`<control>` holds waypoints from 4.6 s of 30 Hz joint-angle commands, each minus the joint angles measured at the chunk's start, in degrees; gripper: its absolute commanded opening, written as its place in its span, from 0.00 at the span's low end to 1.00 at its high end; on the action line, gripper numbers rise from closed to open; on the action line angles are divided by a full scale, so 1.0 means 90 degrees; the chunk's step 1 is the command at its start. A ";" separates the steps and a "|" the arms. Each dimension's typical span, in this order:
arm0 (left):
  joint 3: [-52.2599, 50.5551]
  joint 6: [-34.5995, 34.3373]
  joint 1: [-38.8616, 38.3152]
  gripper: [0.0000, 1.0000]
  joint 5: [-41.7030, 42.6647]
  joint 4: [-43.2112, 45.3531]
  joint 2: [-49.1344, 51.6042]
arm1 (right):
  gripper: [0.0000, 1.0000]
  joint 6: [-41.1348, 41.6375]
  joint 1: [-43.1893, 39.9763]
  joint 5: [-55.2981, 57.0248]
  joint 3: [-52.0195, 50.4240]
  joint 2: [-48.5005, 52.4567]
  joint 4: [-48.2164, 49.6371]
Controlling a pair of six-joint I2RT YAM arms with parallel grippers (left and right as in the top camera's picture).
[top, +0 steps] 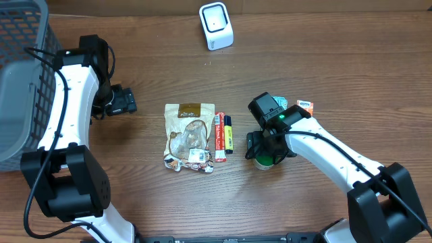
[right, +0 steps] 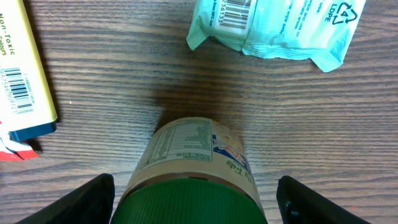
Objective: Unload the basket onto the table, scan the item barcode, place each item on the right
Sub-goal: 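Lower the right gripper around the green-lidded jar and close on it, then lift the jar and tilt it toward the front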
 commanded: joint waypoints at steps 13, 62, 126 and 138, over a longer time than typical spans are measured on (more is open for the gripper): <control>0.0080 0.0121 -0.0044 1.00 0.0029 -0.0010 0.0044 | 0.79 0.0185 -0.0002 -0.0034 -0.0049 0.0554 0.0002; 0.0080 0.0121 -0.0044 1.00 0.0029 0.0046 0.0044 | 0.81 0.0192 -0.0002 -0.0168 -0.0267 0.0733 0.0287; 0.0080 0.0121 -0.0044 1.00 0.0029 0.0155 0.0044 | 0.07 0.0189 -0.0015 -0.4063 0.1729 0.0731 -0.2259; 0.0080 0.0121 -0.0044 1.00 0.0029 0.0155 0.0044 | 0.06 0.0194 -0.0015 -0.5935 0.1729 0.0731 -0.3077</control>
